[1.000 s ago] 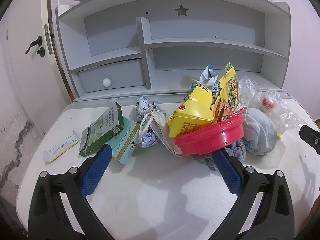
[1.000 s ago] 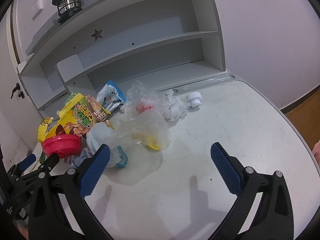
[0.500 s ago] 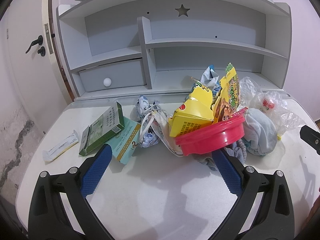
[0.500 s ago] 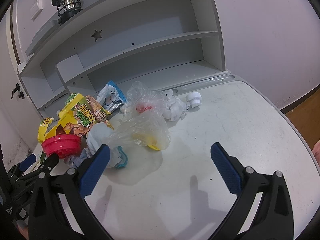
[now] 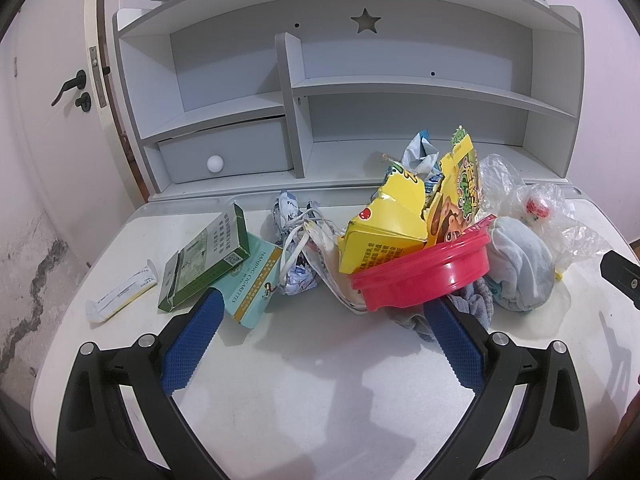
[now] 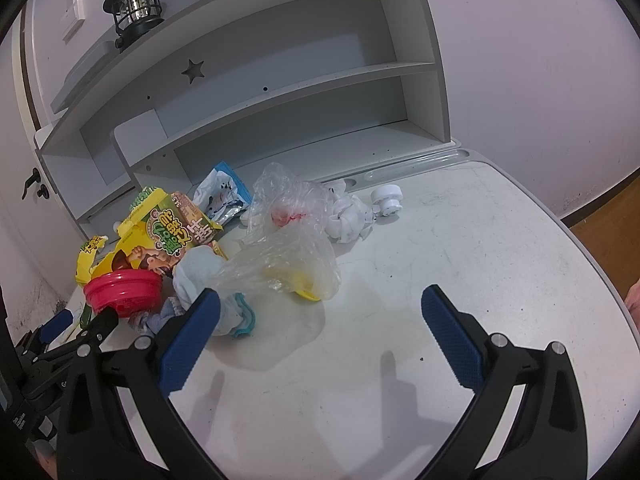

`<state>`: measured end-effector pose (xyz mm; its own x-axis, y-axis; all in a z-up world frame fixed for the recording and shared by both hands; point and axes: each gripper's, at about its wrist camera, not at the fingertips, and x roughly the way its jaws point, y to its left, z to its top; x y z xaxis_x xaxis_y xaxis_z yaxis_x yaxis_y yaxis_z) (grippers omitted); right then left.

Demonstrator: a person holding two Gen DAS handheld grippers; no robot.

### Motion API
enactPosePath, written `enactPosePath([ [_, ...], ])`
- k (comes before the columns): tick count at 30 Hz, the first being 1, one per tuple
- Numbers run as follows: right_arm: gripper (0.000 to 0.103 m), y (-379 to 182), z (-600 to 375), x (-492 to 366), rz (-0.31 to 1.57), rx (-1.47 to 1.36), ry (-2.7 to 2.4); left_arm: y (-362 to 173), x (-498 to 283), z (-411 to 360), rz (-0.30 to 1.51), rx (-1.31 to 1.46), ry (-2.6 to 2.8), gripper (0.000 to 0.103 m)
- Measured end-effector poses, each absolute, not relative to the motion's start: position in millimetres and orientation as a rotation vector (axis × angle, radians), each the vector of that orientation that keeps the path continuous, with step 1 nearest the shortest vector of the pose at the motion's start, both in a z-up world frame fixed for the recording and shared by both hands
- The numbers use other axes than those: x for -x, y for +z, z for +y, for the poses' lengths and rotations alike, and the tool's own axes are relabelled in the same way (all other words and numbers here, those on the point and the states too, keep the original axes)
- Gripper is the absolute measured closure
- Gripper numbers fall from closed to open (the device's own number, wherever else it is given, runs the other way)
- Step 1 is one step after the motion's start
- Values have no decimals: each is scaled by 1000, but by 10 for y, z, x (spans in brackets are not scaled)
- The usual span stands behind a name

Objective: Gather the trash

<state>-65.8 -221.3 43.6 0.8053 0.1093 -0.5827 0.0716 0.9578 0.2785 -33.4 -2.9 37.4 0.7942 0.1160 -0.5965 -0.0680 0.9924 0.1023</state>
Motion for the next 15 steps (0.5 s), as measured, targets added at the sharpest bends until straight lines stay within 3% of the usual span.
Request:
enactPosePath([
  [7, 6, 439, -2215, 666, 631, -293, 11, 383, 346, -13, 636, -65, 89, 6],
  [10, 6, 474, -2245, 722, 593, -300, 31, 369, 310, 49, 712, -11, -3, 6],
  [15, 6, 569, -2154, 861, 560, -218, 115, 648, 534, 248, 709, 31, -122, 6],
])
